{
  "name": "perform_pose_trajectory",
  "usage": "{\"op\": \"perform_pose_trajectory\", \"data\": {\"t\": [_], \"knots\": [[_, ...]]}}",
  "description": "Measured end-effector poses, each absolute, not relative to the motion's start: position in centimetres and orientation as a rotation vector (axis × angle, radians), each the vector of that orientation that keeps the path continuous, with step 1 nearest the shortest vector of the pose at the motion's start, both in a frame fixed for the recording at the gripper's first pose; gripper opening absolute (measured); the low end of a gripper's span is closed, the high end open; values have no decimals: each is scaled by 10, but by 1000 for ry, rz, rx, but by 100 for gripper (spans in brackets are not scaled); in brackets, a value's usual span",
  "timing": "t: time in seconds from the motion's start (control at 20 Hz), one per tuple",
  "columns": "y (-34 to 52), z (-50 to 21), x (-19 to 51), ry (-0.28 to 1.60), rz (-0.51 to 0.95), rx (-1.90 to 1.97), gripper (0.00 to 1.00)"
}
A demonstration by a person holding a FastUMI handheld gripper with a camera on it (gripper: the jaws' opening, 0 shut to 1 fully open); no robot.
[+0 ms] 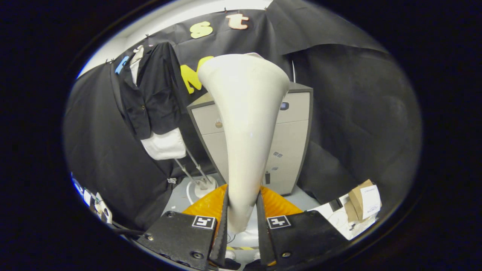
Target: Iron the clothes twice with a garment steamer, once on the left side and once on the right side.
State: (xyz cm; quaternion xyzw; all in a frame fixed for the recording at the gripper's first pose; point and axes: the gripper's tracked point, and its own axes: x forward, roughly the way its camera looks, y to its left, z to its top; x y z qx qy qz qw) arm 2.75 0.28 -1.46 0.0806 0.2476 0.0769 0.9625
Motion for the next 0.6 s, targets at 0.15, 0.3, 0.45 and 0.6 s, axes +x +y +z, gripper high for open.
{"op": "perform_pose_trajectory", "data": {"t": [0.15, 0.3, 0.45, 0.6], "knots": [[7, -10, 26, 496, 162, 157, 37], [10, -7, 25, 495, 170, 153, 37], [15, -8, 26, 497, 175, 149, 37], [16, -8, 25, 495, 178, 143, 37]]}}
